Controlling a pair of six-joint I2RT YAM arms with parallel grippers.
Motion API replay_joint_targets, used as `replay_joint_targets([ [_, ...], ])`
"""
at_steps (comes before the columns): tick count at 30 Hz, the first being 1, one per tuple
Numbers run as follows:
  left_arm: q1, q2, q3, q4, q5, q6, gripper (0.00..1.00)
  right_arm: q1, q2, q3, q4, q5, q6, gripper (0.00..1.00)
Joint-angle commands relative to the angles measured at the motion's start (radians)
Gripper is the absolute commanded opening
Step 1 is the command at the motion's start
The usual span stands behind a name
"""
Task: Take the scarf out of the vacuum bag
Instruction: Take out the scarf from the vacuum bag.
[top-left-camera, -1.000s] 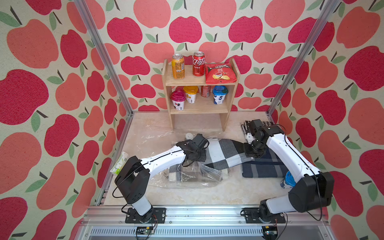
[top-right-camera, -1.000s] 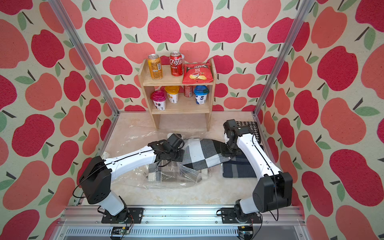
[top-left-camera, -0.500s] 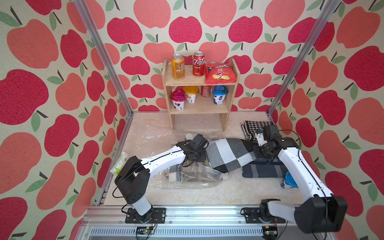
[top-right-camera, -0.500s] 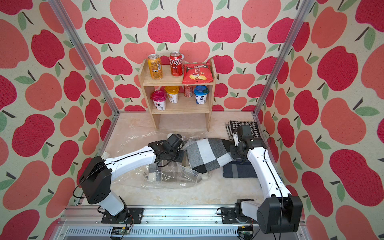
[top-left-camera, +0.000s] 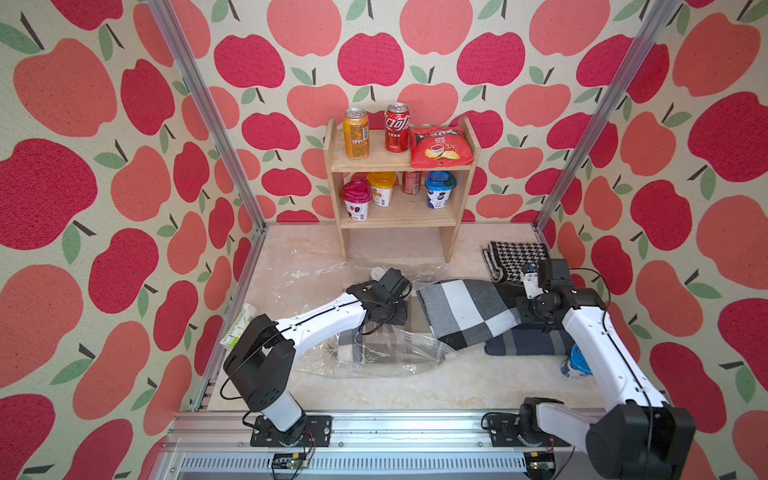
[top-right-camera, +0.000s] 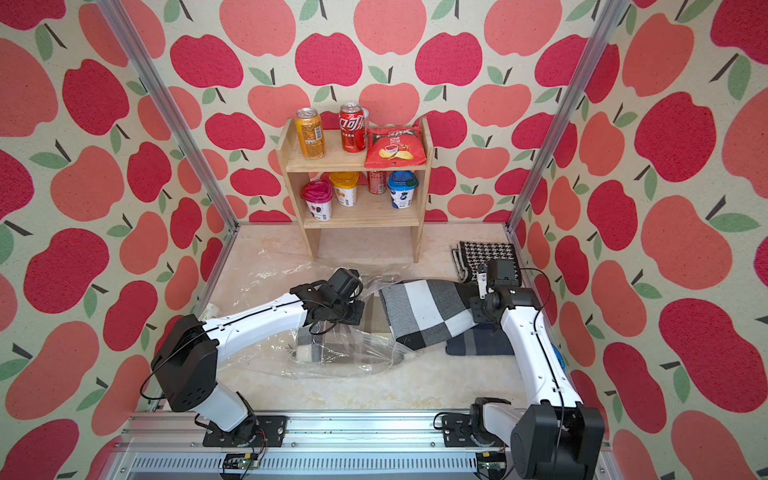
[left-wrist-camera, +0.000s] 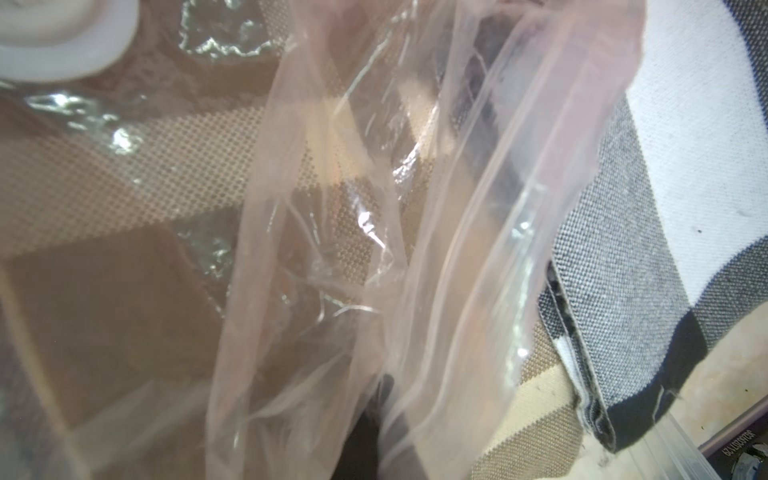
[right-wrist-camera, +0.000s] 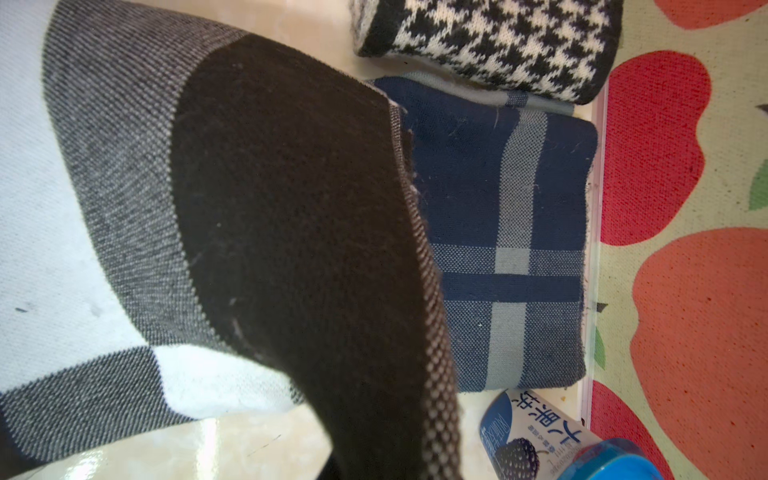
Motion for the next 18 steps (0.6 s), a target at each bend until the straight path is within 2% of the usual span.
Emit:
replay_joint_targets([
  [1, 0.010, -0.009, -0.023, -0.018, 0.010, 0.007, 0.00, -0.039, -0.052, -0.007, 0.069, 0.054, -0.037, 0.00],
  [7, 0.010, 0.003, -0.015, -0.016, 0.014, 0.012, 0.00, -0.110, -0.081, -0.010, 0.089, 0.042, -0.085, 0.00],
  [14, 0.010, 0.009, -0.015, -0.016, 0.016, 0.012, 0.00, -0.213, -0.136, -0.029, 0.106, -0.072, -0.098, 0.00],
  [18, 0.009, 0.007, -0.018, -0.016, 0.014, 0.012, 0.00, -0.236, -0.153, -0.031, 0.112, -0.088, -0.103, 0.00],
])
